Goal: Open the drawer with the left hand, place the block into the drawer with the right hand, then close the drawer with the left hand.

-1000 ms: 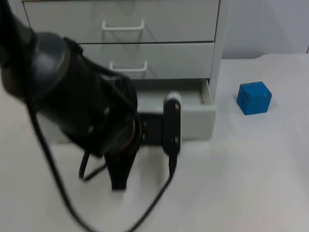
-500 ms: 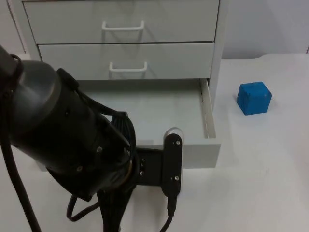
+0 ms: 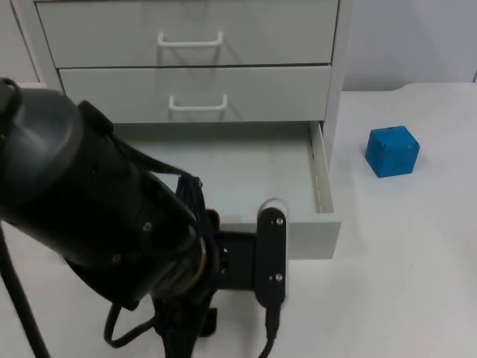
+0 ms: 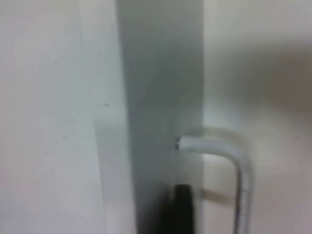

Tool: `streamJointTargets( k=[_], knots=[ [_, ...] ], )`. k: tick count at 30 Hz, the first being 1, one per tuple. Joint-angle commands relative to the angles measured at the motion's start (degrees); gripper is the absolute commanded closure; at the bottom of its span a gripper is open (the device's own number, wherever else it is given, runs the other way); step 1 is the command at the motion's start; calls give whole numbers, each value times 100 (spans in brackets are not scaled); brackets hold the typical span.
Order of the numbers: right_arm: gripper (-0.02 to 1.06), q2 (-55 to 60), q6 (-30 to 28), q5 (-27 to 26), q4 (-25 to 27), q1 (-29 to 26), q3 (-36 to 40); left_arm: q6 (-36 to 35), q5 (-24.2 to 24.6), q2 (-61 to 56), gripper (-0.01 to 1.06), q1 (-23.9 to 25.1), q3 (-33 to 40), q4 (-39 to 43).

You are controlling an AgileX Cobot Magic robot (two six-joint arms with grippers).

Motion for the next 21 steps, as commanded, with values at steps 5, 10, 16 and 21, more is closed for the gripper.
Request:
streamJointTargets(
  k=[5, 10, 16, 21],
  knots=[
    [0, -11, 0, -36, -16, -29, -12, 114, -80, -634, 26, -238, 7, -766],
    [0, -11, 0, -36, -16, -29, -12, 743, -161, -1522, 26, -633, 7, -2270],
    [0, -11, 0, -36, -16, -29, -12, 915, -417, -2203, 26, -471, 7, -3603],
    [0, -11, 0, -36, -16, -29, -12, 1109, -417, -2513, 26, 111, 7, -4325]
  ],
)
